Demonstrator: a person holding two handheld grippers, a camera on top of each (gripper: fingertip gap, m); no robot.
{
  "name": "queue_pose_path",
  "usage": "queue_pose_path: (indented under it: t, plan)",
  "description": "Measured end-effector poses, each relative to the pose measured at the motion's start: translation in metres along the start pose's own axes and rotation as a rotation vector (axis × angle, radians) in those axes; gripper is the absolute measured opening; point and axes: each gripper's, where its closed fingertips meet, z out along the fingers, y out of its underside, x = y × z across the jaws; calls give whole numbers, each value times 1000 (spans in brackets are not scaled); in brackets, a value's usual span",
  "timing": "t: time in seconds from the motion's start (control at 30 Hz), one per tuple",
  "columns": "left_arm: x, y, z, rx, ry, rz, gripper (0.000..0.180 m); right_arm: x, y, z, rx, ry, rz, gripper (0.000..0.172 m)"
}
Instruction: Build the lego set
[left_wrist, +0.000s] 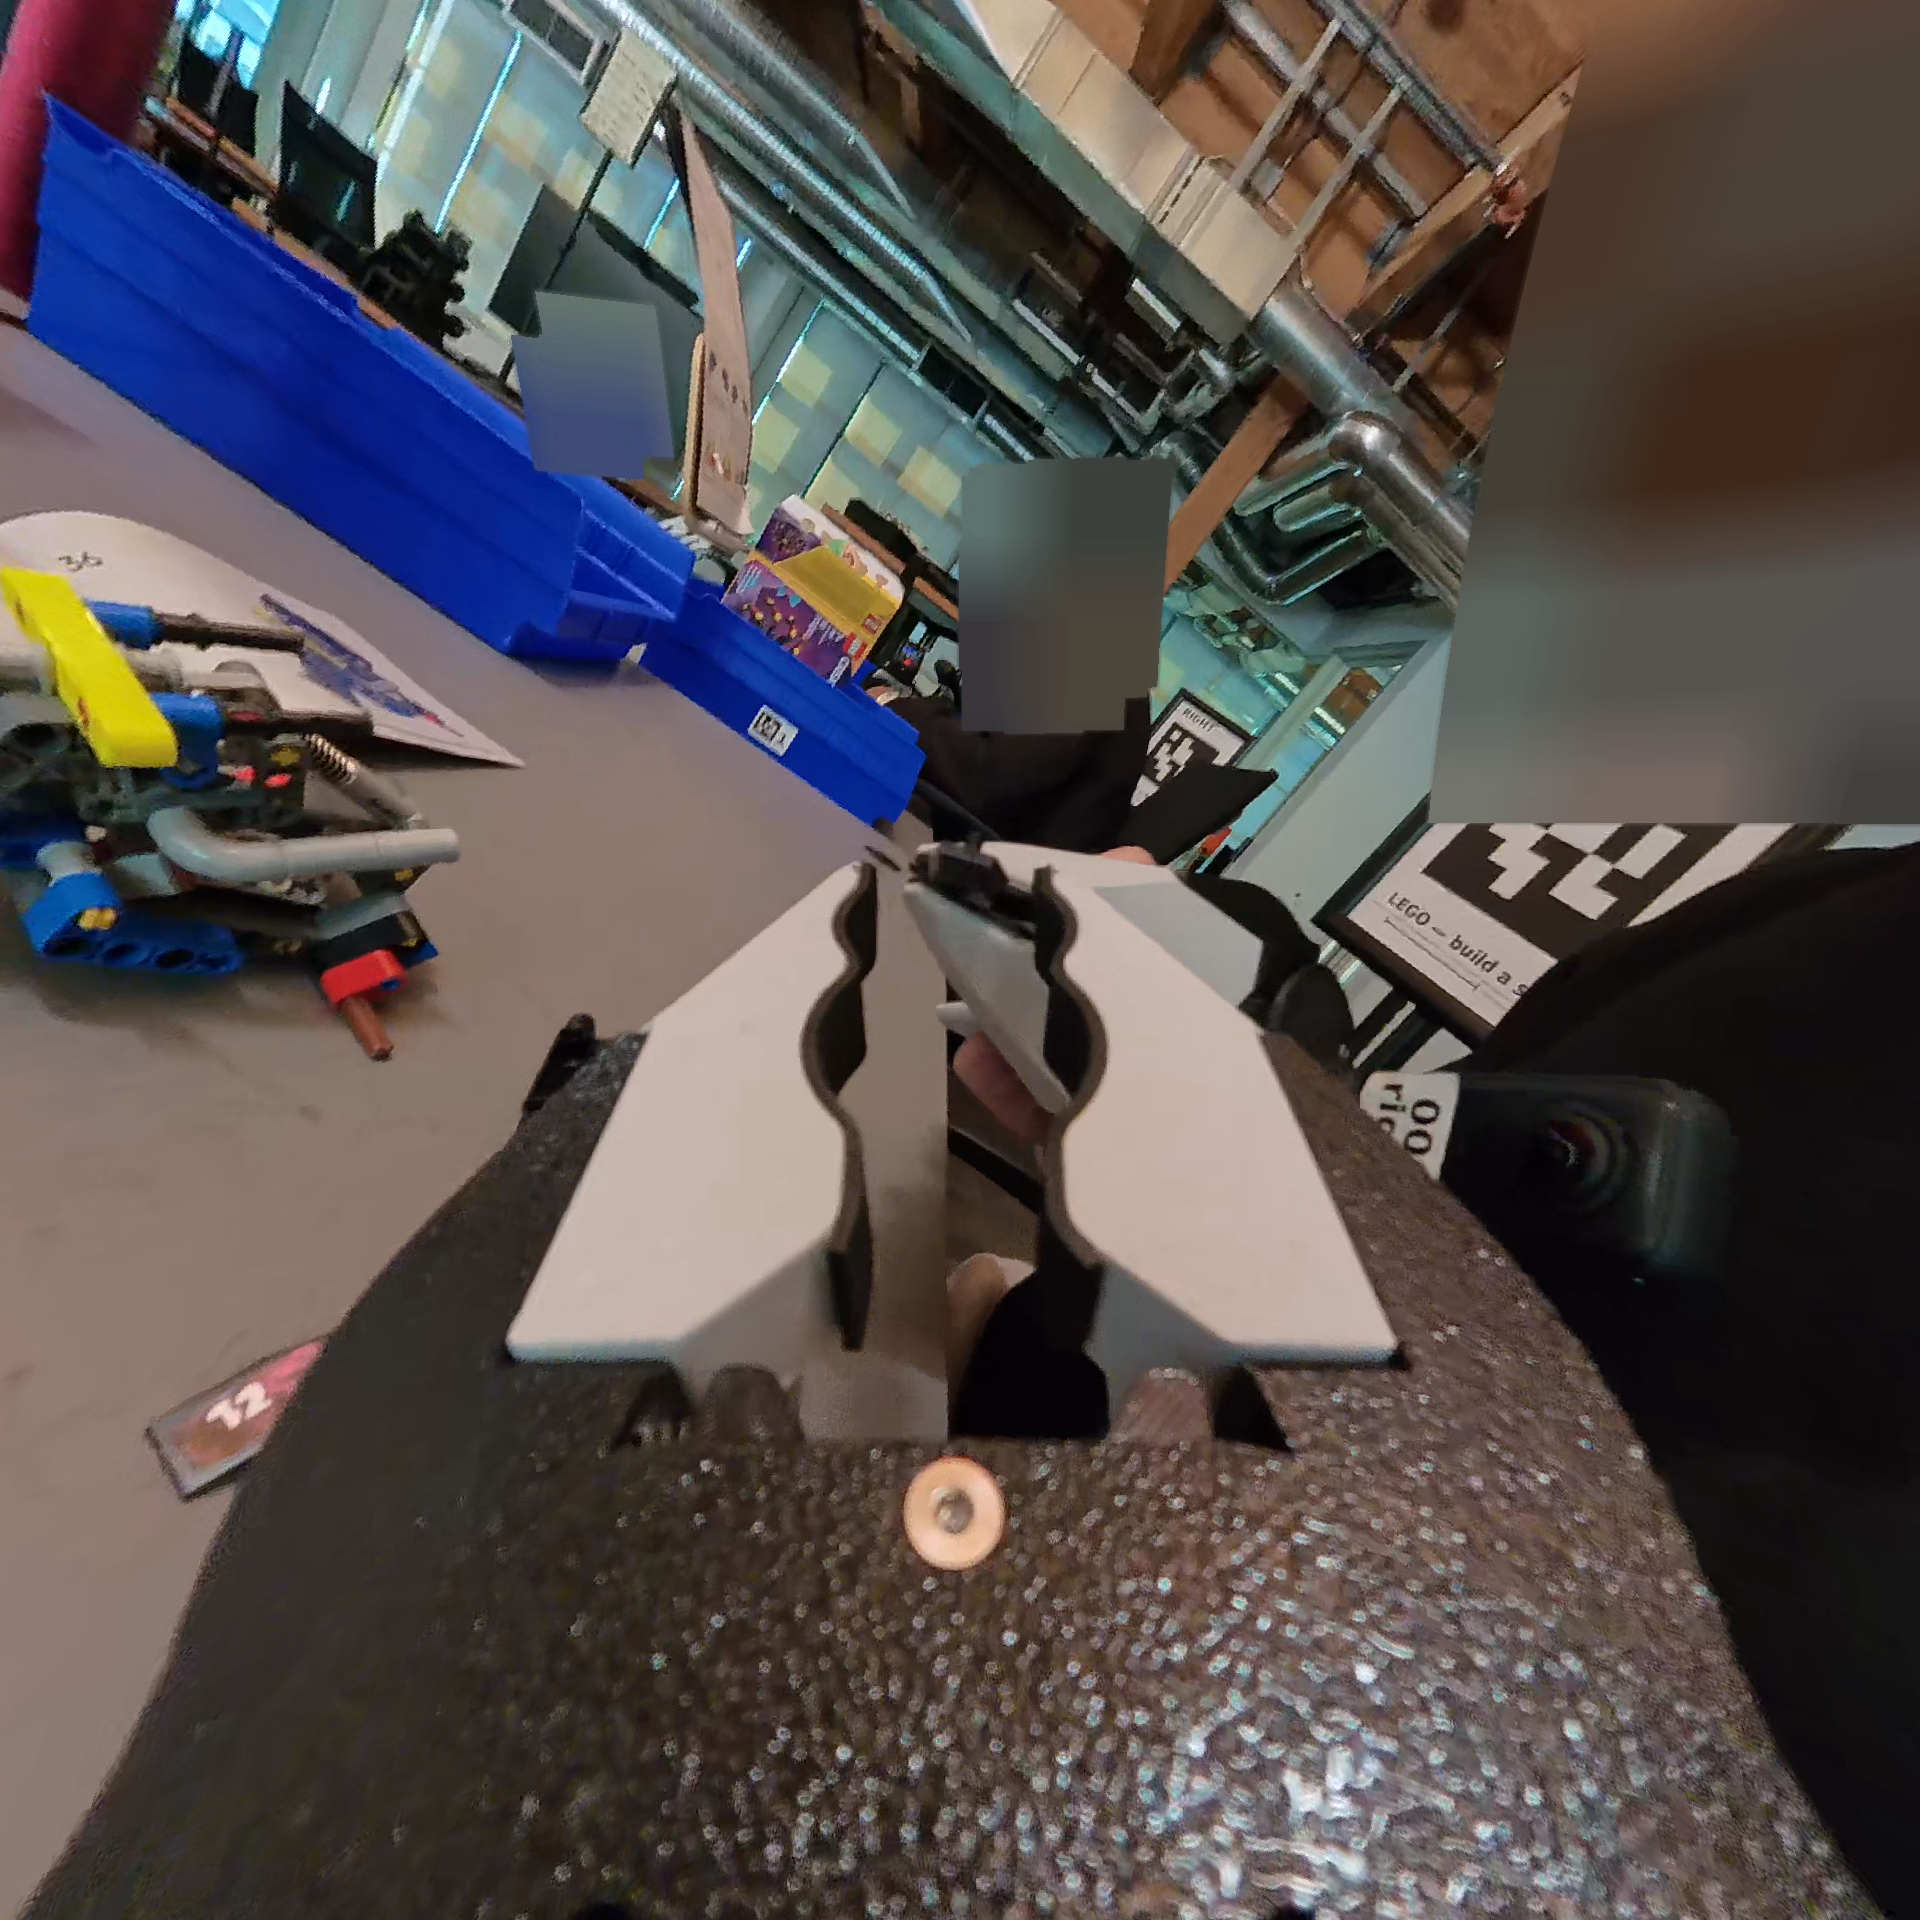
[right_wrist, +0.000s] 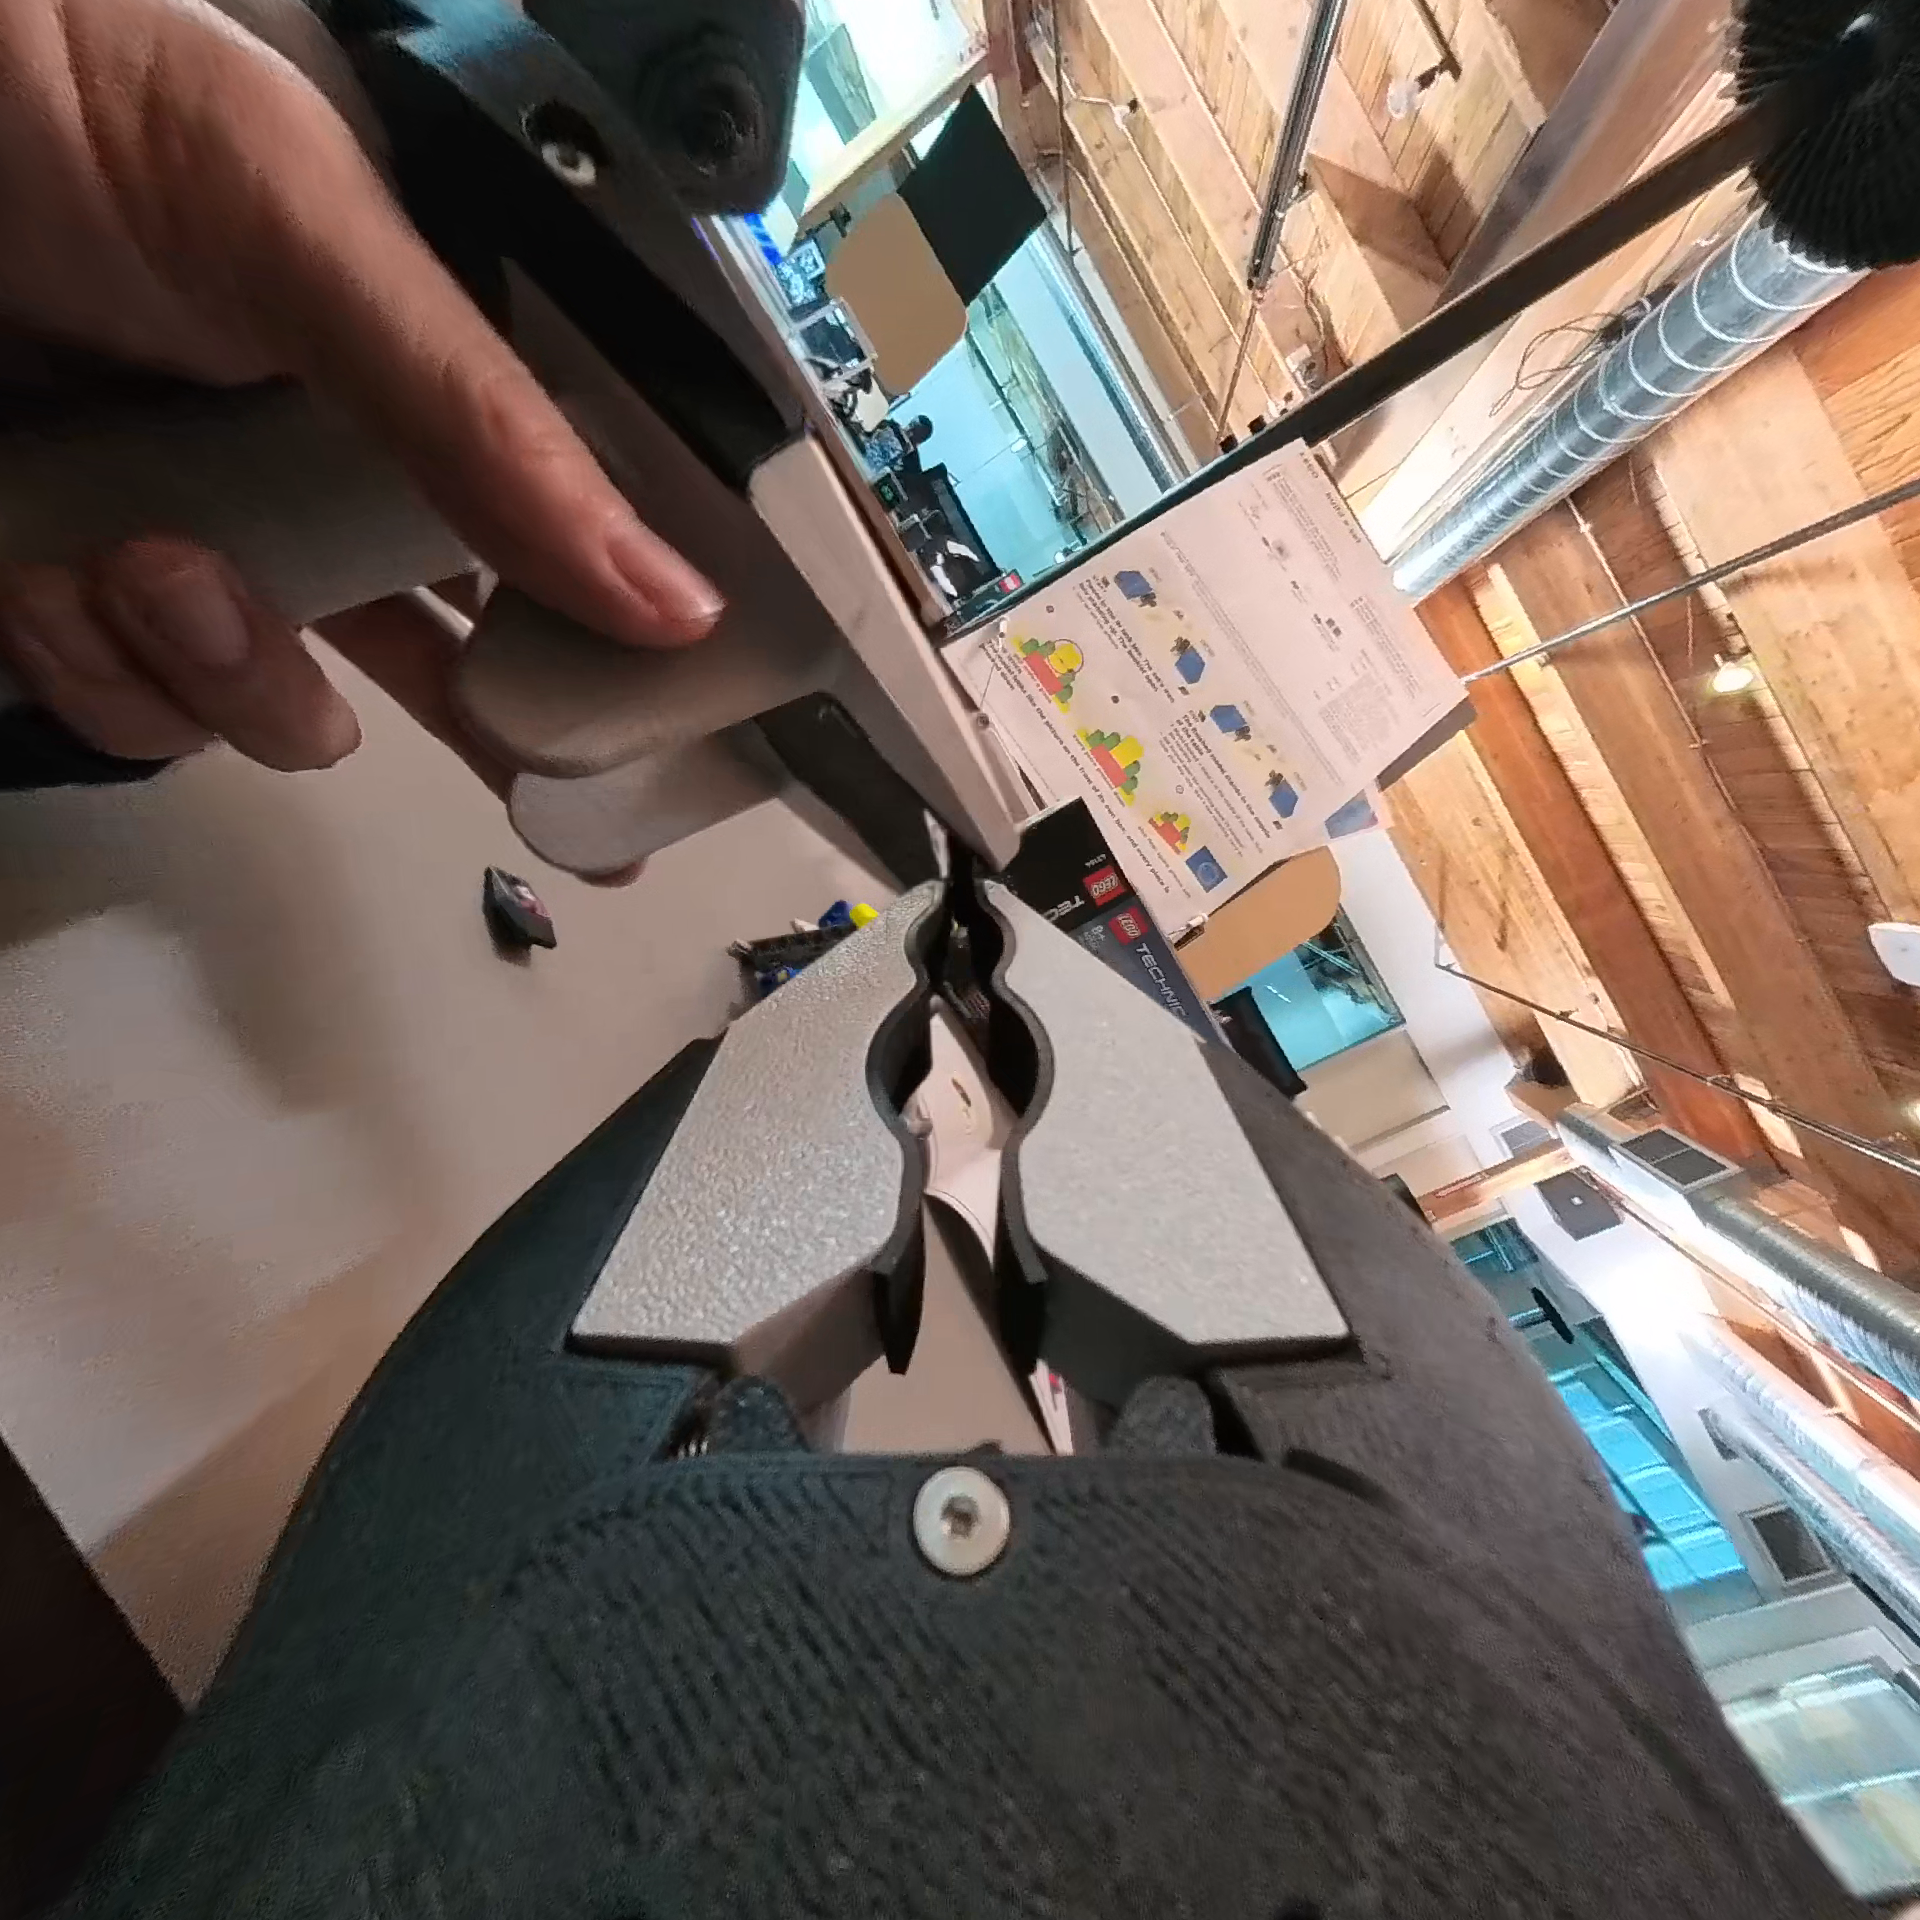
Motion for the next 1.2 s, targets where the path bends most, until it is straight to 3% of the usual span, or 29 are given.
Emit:
queue_pose_path:
  t: [0.27, 0.4, 0.53, 0.63, 0.77, 0.83, 0.93, 1.07, 1.2]
  plan:
    - [-12, 4, -1, -45, -86, 30, 12, -11, 9, 2, 2, -101, 113, 0]
    - [-27, -4, -18, -121, -172, -7, 12, -21, 31, -6, 60, -443, 339, 25]
    - [-24, 10, -26, -274, -100, -89, 12, -38, 81, -10, -26, -782, 311, 52]
    - [-19, 17, -26, -312, -14, -179, 12, -50, 102, -3, -88, -944, 318, 53]
    - [0, 14, -28, -283, 171, -310, 12, -65, 99, -6, -71, -1138, 357, 53]
    - [16, 7, -34, -239, 313, -370, 12, -69, 95, -5, -56, -1186, 377, 53]
    - [23, 3, -41, -206, 407, -402, 12, -73, 93, -6, -54, -1235, 401, 45]
    - [25, 0, -45, -184, 448, -426, 11, -76, 91, -12, -44, -1283, 416, 29]
    - [19, 6, -45, -224, 401, -408, 11, -77, 89, -13, -28, -1265, 432, 27]
